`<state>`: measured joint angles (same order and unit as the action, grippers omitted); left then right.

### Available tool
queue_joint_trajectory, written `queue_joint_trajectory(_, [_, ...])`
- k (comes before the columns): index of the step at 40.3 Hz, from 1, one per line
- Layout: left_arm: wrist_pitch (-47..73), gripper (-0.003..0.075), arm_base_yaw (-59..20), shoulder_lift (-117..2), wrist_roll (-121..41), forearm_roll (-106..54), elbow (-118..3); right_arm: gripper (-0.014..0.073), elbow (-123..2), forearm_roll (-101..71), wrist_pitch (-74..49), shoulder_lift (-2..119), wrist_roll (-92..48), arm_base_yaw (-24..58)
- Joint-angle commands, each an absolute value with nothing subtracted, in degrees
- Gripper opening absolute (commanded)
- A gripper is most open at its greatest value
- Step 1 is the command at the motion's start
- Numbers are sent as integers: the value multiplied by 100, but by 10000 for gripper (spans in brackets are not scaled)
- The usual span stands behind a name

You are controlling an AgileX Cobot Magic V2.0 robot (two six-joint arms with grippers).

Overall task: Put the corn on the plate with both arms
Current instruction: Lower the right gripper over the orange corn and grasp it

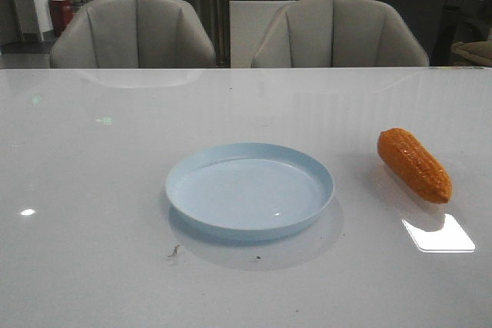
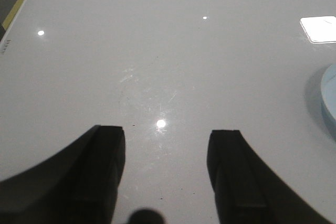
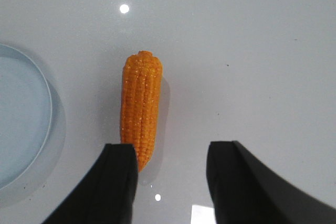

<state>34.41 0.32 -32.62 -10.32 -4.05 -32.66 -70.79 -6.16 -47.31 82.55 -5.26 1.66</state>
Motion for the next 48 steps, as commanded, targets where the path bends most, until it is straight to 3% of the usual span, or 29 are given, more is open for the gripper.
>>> queue_joint_trajectory(1, [3052,422,42,-3273,-1034,-483,-3431,426,-7801,-589,-4868,8679,-749,258])
queue_joint_trajectory(22, [3472,422,42,-3273,-1034,-483,-3431,430,-8513,-573,-4943,10643,-767,677])
queue_joint_trajectory(34, [3487,422,42,-3273,-1034,-483,-3431,524,-8513,-578,-4790,10932,-762,724])
queue_joint_trajectory(48, [3487,422,42,-3273,-1034,-483,-3431,526,-8513,-578,-4384,10937,-762,724])
